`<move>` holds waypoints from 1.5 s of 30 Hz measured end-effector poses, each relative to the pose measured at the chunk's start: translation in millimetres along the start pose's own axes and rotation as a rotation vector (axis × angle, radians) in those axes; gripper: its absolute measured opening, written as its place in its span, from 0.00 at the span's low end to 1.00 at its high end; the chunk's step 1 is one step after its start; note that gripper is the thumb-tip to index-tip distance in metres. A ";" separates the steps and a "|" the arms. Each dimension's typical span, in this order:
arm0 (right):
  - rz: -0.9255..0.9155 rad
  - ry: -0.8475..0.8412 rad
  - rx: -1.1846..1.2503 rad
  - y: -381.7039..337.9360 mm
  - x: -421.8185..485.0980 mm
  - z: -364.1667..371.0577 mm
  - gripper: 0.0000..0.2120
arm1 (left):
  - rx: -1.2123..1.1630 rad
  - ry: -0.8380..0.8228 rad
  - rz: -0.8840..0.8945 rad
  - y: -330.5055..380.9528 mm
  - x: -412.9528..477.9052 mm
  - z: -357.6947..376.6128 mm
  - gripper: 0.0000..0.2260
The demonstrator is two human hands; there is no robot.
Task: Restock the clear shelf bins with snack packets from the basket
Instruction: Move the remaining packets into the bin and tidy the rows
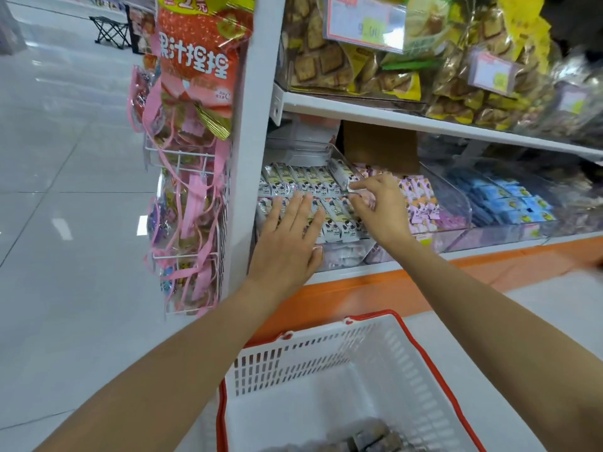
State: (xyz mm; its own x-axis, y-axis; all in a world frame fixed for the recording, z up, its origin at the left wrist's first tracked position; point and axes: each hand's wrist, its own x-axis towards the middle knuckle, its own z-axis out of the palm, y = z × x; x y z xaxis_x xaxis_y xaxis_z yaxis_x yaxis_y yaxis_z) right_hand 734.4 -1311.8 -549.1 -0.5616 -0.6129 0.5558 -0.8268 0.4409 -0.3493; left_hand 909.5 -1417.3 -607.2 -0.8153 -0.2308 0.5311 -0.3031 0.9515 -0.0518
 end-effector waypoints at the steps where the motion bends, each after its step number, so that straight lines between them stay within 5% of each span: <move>1: -0.030 0.020 0.047 0.1 -10.3 -4.3 0.08 | 0.006 0.051 0.032 4.9 -3.1 -1.5 0.26; 5: -0.074 0.050 0.171 7.7 -61.0 -12.8 0.05 | -0.069 0.236 0.225 30.9 -25.2 6.1 0.21; 8: -0.028 0.033 0.187 25.4 -105.1 -4.9 0.04 | -0.121 0.196 0.360 46.7 -47.4 25.6 0.19; 16: 0.257 -0.239 0.083 93.0 -235.8 48.2 0.08 | -0.110 -0.503 0.234 57.2 -104.2 96.1 0.28; 22: 0.474 -0.498 -0.018 125.6 -310.9 56.0 0.08 | -0.107 -0.698 0.103 69.4 -128.5 131.3 0.35; 29: 0.634 -0.933 -0.065 132.7 -353.3 32.0 0.10 | -0.003 -0.585 0.110 95.7 -133.2 149.5 0.38; 36: 0.622 -1.205 -0.433 125.5 -362.6 31.5 0.25 | 0.030 -0.535 0.115 101.1 -135.4 159.1 0.38; 45: 0.737 -1.122 -0.470 121.6 -353.7 32.0 0.09 | -0.055 -0.552 0.130 92.9 -136.4 157.7 0.38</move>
State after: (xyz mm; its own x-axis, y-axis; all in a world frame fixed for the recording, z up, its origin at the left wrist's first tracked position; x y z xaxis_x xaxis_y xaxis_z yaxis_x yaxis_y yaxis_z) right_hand 831.4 -1062.4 -812.3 -0.7626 -0.2400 -0.6007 -0.3769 0.9195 0.1111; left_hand 914.8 -1329.5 -817.8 -0.9857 -0.1687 0.0020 -0.1687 0.9850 -0.0351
